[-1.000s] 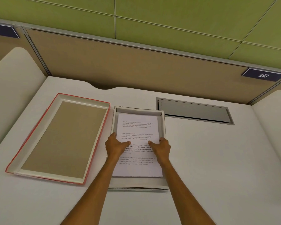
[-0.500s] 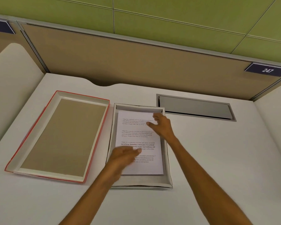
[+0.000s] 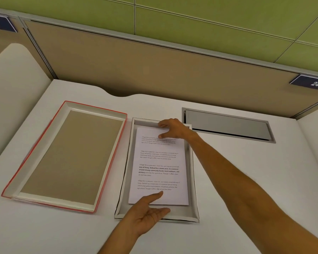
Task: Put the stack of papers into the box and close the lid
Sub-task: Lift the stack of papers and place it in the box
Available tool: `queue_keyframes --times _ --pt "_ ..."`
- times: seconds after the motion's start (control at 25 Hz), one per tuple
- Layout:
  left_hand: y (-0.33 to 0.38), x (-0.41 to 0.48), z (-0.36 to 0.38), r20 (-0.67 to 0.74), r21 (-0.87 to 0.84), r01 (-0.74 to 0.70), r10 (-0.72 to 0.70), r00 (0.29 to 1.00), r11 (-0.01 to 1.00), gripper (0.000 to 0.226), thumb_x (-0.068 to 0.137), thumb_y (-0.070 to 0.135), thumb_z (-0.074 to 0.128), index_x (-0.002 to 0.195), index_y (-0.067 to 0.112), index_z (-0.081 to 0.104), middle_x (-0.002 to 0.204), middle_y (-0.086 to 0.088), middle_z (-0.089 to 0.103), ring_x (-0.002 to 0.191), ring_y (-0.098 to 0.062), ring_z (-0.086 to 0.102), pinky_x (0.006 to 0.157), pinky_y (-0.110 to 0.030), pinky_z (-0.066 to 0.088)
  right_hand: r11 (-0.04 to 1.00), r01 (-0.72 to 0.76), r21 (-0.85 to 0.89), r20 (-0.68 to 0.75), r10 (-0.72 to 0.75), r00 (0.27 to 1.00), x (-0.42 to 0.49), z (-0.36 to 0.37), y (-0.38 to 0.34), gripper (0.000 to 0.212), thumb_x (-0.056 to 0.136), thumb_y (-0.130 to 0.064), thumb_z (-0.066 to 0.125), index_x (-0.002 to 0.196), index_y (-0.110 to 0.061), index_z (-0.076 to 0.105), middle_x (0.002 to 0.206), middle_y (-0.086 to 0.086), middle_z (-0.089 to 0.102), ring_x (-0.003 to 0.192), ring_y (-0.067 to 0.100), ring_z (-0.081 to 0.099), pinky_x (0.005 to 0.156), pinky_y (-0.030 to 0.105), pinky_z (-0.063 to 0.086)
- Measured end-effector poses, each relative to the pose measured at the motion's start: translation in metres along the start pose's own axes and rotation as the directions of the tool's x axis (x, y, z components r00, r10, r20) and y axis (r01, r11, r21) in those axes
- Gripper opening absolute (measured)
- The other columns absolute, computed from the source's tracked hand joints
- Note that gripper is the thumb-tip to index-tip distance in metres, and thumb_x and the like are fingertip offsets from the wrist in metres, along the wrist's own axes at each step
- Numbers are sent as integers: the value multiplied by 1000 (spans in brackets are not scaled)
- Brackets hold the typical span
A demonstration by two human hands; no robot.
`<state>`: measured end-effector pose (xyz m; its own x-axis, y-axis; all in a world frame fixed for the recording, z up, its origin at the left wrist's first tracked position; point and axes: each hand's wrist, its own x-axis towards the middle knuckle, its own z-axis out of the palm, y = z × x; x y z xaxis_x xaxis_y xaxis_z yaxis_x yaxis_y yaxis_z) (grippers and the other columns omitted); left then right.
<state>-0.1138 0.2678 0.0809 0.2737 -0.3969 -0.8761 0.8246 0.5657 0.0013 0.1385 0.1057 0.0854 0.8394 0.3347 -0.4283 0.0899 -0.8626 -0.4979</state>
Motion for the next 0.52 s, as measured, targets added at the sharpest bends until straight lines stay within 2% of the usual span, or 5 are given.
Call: queue_keyframes --times 0.12,0.32,0.52 --pt "4 11 -3 -46 -5 -40 40 998 999 36 77 -5 76 110 4 64 127 -31 60 121 -45 56 107 -54 45 998 1 -65 52 3 999 8 7 2 70 78 -35 80 138 -9 53 139 10 58 127 26 55 112 37 40" --pt "5 18 -11 -53 10 -46 46 998 999 31 81 -9 70 110 -1 62 126 -34 60 116 -48 59 100 -53 49 1000 -29 7 60 29 998 15 8 9 71 77 -35 81 138 -9 54 142 9 57 129 27 54 115 40 39" --pt "6 22 -13 -45 24 -51 52 998 998 24 83 -11 65 105 -1 61 123 -36 60 117 -51 58 107 -55 44 999 -37 22 56 35 998 17 9 11 69 77 -33 81 137 -10 56 141 9 58 128 26 56 115 40 40"
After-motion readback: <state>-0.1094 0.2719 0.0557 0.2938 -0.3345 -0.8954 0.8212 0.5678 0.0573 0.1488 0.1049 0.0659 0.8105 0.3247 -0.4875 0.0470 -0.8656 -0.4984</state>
